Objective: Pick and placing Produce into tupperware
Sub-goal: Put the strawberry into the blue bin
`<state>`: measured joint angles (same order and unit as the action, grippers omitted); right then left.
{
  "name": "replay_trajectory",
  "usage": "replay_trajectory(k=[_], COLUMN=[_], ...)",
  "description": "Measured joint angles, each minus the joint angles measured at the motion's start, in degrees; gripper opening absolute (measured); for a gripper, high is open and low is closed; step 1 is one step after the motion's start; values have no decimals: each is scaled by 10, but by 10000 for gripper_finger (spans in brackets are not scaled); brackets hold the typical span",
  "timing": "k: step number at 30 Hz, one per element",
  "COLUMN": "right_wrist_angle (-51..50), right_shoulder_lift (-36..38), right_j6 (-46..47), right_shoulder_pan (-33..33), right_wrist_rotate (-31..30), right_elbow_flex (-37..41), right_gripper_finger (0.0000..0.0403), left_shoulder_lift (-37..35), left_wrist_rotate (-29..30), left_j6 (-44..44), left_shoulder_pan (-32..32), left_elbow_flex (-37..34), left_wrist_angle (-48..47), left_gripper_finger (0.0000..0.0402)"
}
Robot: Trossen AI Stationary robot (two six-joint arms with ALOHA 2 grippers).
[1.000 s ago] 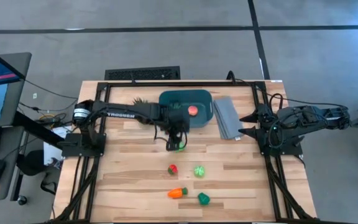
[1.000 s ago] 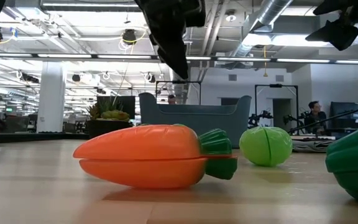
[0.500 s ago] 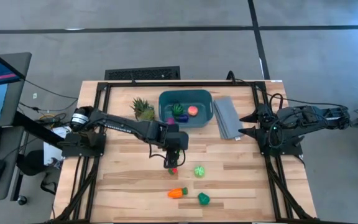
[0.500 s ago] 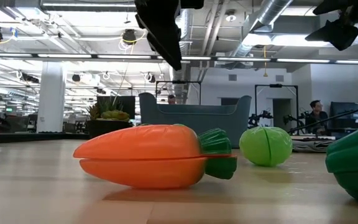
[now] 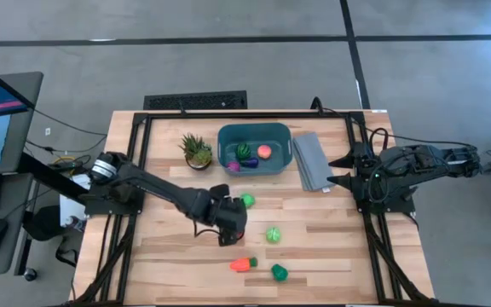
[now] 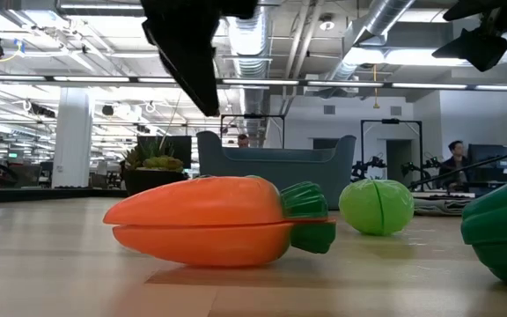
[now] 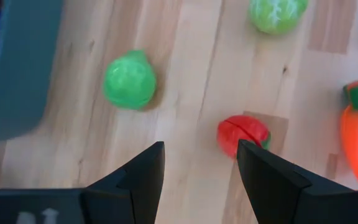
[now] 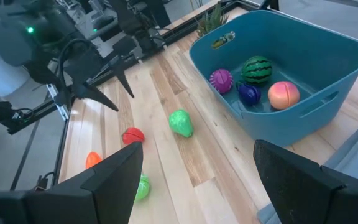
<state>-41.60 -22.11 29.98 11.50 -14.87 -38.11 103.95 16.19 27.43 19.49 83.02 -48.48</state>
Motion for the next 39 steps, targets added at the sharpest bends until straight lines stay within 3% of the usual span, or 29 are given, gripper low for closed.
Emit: replay_trajectory(k=[9,17,26,39], right_wrist_angle=[0,1,3,1], right_shoulder_lift=[0,0,0,0], right_j6=[-4,-4,-4,-5], right_shoulder_pan=[0,0,0,0], right_wrist_rotate=[0,0,0,0], right_elbow_flex=[0,0,0,0], right_gripper_finger=[329,329,329,329], left_shoulder_lift=[-72,-82,-82,-71], left_wrist_rotate=[46,52,52,29], left_j6=[124,190,197,161], left_shoulder_pan=[36,49,50,50], left_elbow_flex=[-103,-153,-184,-224], left_wrist_angle=[115,173,223,305], left_gripper_finger=[199,253,316,328])
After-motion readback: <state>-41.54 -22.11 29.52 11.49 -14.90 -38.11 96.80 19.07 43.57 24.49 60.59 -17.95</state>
